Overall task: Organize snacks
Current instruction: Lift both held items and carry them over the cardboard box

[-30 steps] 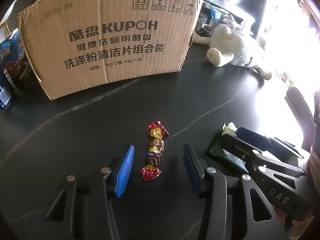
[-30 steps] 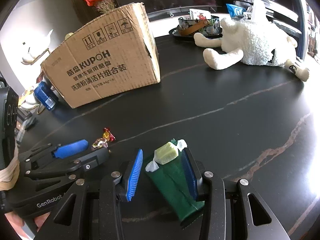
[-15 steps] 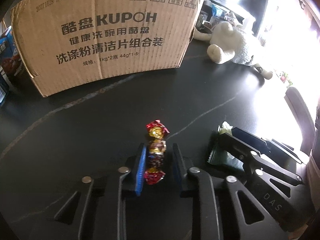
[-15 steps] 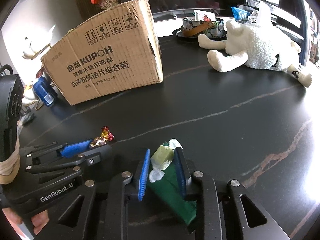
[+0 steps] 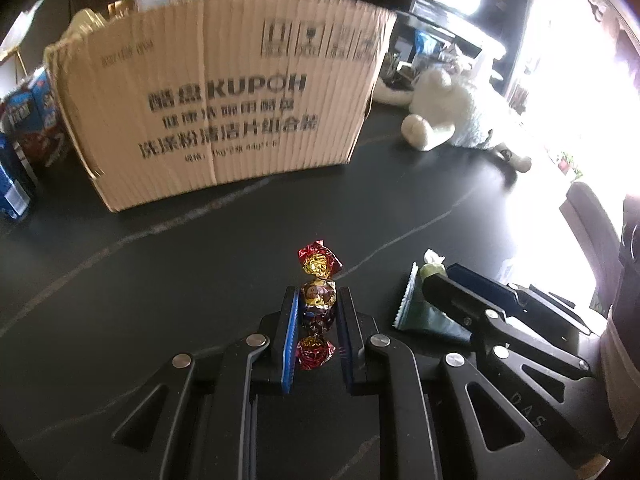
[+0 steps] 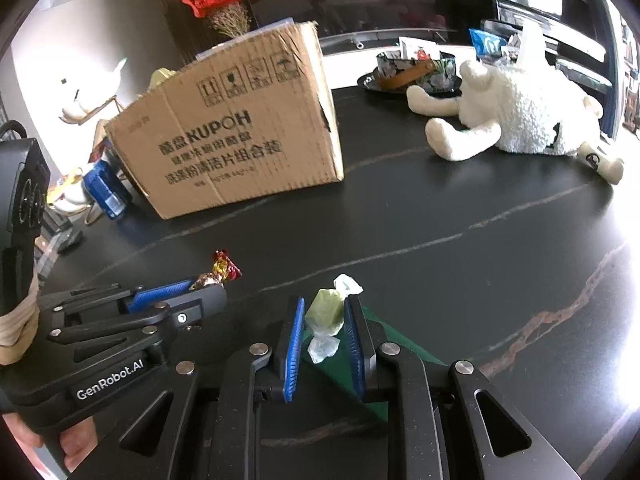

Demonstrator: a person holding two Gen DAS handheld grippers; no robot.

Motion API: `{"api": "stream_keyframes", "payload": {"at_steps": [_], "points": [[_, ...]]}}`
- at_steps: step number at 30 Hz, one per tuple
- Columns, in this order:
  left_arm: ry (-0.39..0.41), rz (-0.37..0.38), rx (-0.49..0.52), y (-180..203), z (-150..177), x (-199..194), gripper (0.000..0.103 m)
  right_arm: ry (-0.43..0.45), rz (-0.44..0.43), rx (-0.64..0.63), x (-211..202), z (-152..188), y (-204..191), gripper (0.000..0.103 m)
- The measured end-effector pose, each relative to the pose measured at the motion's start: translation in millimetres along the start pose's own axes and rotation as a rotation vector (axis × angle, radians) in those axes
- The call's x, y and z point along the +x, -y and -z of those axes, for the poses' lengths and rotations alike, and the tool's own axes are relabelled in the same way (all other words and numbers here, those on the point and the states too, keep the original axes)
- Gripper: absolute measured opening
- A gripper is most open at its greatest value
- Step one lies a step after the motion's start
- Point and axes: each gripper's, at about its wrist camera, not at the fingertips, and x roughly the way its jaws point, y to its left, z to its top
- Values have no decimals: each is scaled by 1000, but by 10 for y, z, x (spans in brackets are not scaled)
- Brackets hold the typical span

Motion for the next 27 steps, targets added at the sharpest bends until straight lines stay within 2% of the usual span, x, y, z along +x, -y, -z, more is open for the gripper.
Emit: {"api": "stream_keyframes", "payload": {"at_steps": [13, 27], "points": [[105, 1, 12, 45, -52, -539, 19, 97, -33, -22, -436, -152, -196, 22], [226, -43, 0, -76, -237, -1048, 19, 209, -58, -49, -802, -456, -461, 22]]}}
